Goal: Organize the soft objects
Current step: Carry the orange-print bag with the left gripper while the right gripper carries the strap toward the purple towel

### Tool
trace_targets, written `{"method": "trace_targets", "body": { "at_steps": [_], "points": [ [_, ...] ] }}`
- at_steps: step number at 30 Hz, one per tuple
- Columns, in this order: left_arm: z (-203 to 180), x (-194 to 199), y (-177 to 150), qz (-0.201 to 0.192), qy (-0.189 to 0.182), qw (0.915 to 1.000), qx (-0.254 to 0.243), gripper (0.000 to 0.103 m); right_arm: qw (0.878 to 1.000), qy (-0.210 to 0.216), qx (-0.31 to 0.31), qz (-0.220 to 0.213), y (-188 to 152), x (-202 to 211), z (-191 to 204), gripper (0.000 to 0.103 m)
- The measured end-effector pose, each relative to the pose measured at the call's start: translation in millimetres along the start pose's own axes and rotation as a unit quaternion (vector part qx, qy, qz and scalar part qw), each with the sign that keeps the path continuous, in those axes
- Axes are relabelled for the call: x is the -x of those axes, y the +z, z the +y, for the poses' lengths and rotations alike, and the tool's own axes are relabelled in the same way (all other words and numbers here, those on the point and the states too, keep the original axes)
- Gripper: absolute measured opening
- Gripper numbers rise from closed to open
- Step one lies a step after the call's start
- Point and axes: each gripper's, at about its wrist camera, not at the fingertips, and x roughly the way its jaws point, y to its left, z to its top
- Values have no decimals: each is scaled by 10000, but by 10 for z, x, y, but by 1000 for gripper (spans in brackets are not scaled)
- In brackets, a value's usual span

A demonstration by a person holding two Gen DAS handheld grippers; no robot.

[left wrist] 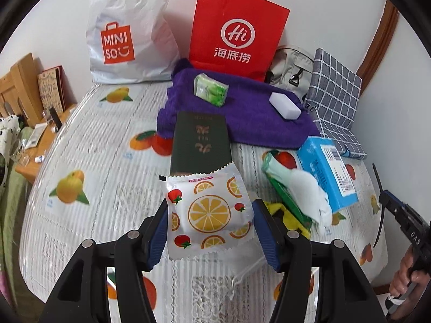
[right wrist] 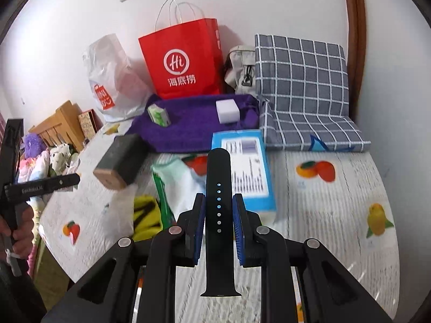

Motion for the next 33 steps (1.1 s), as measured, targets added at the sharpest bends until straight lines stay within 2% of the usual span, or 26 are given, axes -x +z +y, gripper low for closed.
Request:
{"method": "trace_targets", "body": {
  "at_steps": [10,16,27,33],
  "points": [
    [0,-112,381,-34,41,10000,7,57,9995,75,196,-228,506,-206,116,20],
    [19,-174,594,-84,17,9999,73,57,9993,256,140,-237,788,-418,143,20],
    [52,-525,975,77,-180,9996,226,57,9988,349,-15,-332,1229,-856,108,20],
    [74,-680,1168,70,-151,9996,207,57,9986,390,-70,-336,1410,-1091,89,20]
  ]
}}
